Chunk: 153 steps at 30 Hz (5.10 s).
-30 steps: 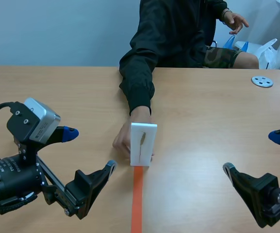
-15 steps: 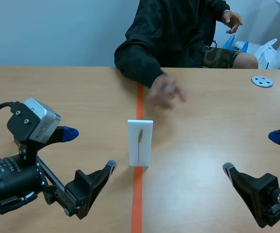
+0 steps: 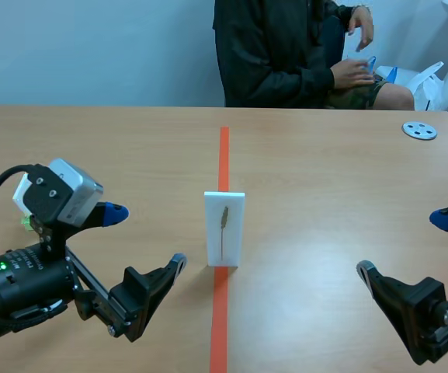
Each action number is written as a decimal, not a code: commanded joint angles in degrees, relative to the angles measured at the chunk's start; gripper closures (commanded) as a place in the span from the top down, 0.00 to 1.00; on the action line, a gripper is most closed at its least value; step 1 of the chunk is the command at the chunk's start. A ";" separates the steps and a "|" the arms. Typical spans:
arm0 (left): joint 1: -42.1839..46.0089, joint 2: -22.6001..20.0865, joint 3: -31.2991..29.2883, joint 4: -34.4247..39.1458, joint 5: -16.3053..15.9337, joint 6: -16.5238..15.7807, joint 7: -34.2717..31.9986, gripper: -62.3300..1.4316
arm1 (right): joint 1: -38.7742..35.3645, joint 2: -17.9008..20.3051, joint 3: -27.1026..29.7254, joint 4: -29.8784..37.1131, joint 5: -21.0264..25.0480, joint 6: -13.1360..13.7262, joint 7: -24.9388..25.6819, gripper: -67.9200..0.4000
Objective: Sort the leaf by its shape. The table is split by an orange tape line. A compound leaf with several leaflets goes to the left side, a simple leaf with one blade goes to the right side. Return to the home posture when a red brick is placed on the table.
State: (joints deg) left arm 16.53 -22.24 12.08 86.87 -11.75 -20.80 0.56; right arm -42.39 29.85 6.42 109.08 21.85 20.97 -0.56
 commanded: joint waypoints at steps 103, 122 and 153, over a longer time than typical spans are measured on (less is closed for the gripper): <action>10.12 10.95 -20.85 6.23 -8.22 16.83 -0.74 0.08 | 0.98 -0.04 0.66 1.01 0.20 -0.02 0.00 1.00; -4.59 12.20 -21.97 -18.58 -8.17 20.26 -9.18 0.08 | 0.98 -0.04 0.66 1.01 0.20 -0.02 0.02 1.00; -8.48 10.91 -21.97 -27.58 -6.88 20.22 -13.20 0.83 | 0.98 -0.04 0.66 1.01 0.20 -0.02 0.00 1.00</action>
State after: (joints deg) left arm 7.97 -10.28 -9.30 57.52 -18.48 -0.49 -11.86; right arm -42.39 29.85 6.42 109.08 21.85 20.97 -1.41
